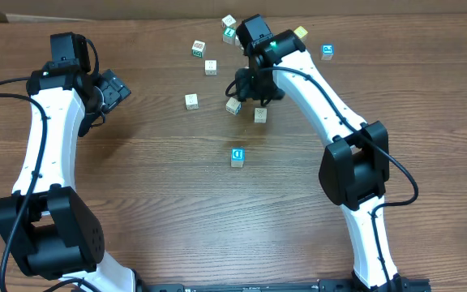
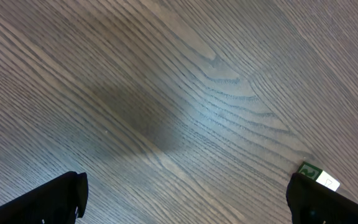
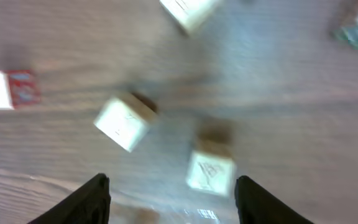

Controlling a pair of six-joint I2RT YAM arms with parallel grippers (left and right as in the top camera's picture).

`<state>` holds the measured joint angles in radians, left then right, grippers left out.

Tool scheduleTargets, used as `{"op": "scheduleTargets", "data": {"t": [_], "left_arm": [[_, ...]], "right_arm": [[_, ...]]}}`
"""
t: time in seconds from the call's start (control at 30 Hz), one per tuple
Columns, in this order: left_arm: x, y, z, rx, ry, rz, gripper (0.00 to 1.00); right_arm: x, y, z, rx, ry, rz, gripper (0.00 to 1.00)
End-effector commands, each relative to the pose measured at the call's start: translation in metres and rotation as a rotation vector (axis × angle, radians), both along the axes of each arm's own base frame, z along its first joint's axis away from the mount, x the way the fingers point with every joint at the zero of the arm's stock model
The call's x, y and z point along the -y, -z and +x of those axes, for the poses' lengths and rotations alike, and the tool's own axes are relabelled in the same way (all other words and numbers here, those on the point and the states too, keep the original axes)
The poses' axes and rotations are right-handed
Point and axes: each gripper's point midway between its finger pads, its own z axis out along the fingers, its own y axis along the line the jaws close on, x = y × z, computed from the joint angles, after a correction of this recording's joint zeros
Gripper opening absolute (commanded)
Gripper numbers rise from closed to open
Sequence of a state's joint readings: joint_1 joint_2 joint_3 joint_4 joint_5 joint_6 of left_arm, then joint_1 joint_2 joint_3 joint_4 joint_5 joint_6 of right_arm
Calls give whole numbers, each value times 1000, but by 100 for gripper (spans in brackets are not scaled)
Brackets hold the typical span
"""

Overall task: Form a tower
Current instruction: 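Lower the right gripper and close on the snail-printed Y block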

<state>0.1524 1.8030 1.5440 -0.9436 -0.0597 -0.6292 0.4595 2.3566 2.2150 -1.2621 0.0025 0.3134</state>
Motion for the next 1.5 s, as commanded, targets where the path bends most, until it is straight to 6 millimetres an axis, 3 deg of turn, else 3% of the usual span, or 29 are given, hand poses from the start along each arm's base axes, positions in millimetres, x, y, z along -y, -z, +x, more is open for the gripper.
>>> {"op": "scheduleTargets", "data": {"t": [0.0, 0.1, 0.13, 0.2, 0.33, 0.37, 0.5, 0.57, 0.9, 1.13, 1.3, 1.37, 1.47], "left_arm": [[0, -4, 5, 15, 4, 2, 99], [0, -4, 5, 15, 4, 2, 100], [0, -4, 5, 15, 4, 2, 99], [0, -4, 5, 15, 4, 2, 100], [0, -4, 5, 15, 4, 2, 100], [0, -4, 5, 15, 4, 2, 100], [0, -4, 5, 15, 4, 2, 99], [0, -4, 5, 15, 4, 2, 99], [0, -4, 6, 15, 4, 1, 99], [0, -4, 6, 15, 4, 2, 99], [0, -4, 6, 15, 4, 2, 100], [0, -4, 5, 15, 4, 2, 100], [0, -4, 6, 15, 4, 2, 100]], "right_arm": [[16, 4, -10, -26, 65, -63, 65], [23, 27, -23, -82, 64, -93, 70], [24, 32, -24, -87, 64, -95, 76], [24, 40, -24, -85, 63, -94, 100], [23, 45, -22, -75, 61, -90, 100], [23, 45, -21, -73, 61, -90, 98], [22, 45, -17, -54, 62, -85, 59], [24, 44, -14, -39, 66, -98, 49], [26, 48, -14, -36, 69, -111, 49], [26, 55, -13, -29, 69, -107, 31], [26, 55, -12, -26, 69, -106, 34], [26, 55, -12, -26, 68, -106, 42], [26, 55, -12, -26, 69, -106, 43]]}}
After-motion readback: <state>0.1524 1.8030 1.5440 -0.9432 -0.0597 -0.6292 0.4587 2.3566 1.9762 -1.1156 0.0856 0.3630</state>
